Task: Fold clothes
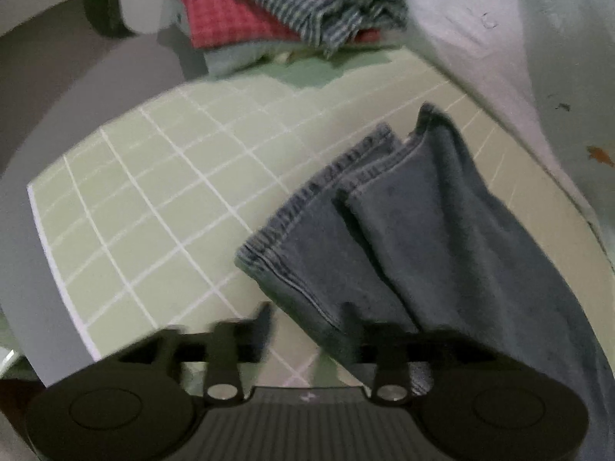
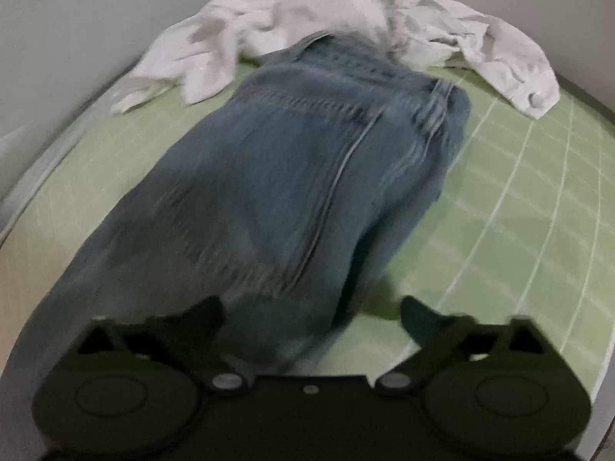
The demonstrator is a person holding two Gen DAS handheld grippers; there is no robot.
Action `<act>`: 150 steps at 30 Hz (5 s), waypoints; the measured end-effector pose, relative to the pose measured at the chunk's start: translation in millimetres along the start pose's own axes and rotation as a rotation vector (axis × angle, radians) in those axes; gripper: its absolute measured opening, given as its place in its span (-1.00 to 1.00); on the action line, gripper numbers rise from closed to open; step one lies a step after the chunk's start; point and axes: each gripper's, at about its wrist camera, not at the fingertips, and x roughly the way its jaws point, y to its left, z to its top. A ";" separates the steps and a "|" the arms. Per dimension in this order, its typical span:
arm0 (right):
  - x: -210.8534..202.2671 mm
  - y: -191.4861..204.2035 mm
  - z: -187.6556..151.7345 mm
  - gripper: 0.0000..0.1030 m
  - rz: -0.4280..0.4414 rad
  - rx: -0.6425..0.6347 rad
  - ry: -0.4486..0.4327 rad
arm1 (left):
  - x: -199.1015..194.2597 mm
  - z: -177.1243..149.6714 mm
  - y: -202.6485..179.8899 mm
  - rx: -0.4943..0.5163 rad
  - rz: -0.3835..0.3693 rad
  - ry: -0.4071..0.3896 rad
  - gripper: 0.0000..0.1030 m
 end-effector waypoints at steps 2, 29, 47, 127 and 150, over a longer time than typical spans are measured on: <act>-10.1 5.8 -23.4 1.00 0.050 0.025 -0.018 | -6.0 5.1 -0.1 0.016 -0.004 -0.045 0.89; -76.8 87.6 -203.8 1.00 -0.031 -0.291 -0.171 | 65.4 63.5 -23.9 0.183 -0.180 0.001 -0.85; -73.6 87.9 -196.7 1.00 -0.006 -0.334 -0.156 | 1.6 9.1 35.3 0.118 -0.125 -0.096 -0.90; -120.2 101.7 -129.9 1.00 0.137 -0.650 -0.271 | 30.5 14.0 28.4 0.172 -0.068 0.047 0.34; -66.8 87.5 -168.2 1.00 0.111 -0.491 -0.133 | 39.4 23.5 15.9 0.225 -0.041 0.033 0.21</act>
